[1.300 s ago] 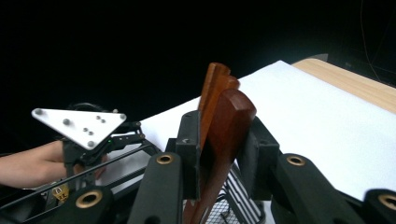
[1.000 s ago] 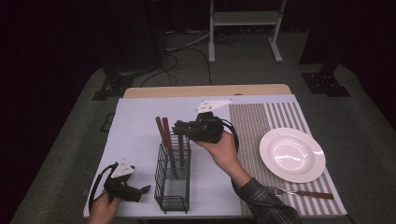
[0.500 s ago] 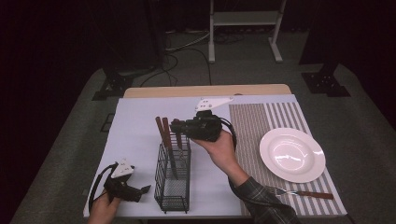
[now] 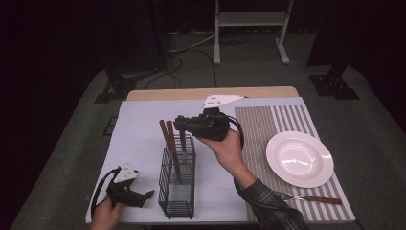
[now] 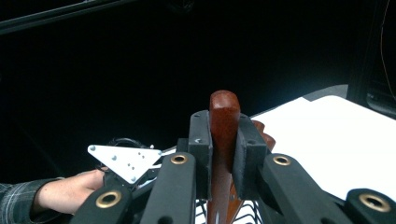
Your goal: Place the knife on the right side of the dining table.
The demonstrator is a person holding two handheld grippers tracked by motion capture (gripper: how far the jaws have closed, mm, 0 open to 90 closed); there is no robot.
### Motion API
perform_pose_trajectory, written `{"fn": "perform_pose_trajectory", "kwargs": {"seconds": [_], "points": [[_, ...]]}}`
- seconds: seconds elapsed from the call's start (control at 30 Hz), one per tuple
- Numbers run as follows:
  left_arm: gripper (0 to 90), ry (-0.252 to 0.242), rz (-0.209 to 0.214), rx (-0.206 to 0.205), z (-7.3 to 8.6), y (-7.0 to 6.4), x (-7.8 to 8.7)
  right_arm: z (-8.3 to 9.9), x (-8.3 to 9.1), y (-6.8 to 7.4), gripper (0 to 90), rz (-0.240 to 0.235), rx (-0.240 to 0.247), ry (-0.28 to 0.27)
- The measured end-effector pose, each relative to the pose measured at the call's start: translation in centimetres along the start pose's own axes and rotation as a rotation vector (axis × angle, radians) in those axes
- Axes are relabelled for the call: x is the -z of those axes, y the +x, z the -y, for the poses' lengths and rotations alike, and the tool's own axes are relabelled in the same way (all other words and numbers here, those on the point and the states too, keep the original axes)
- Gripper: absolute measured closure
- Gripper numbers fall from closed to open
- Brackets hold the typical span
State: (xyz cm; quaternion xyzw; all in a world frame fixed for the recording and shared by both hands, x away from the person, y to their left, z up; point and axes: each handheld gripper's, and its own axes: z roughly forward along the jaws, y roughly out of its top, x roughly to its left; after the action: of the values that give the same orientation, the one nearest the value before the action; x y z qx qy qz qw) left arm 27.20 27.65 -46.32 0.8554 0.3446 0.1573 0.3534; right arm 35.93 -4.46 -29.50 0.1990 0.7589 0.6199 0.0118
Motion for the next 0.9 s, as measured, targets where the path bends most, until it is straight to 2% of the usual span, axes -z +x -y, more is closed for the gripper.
{"fn": "perform_pose_trajectory", "kwargs": {"seconds": [0.57, 0.9], "points": [[0.0, 0.001, -0.001, -0.002, 0.0, 0.0, 0.0, -3.0, 1.5, 1.3, 79.6, 0.009, 0.04, -0.064], [0.0, 0.001, -0.001, -0.001, 0.0, 0.0, 0.0, -4.5, 3.5, 1.4, 79.6, 0.037, 0.045, -0.115]]}}
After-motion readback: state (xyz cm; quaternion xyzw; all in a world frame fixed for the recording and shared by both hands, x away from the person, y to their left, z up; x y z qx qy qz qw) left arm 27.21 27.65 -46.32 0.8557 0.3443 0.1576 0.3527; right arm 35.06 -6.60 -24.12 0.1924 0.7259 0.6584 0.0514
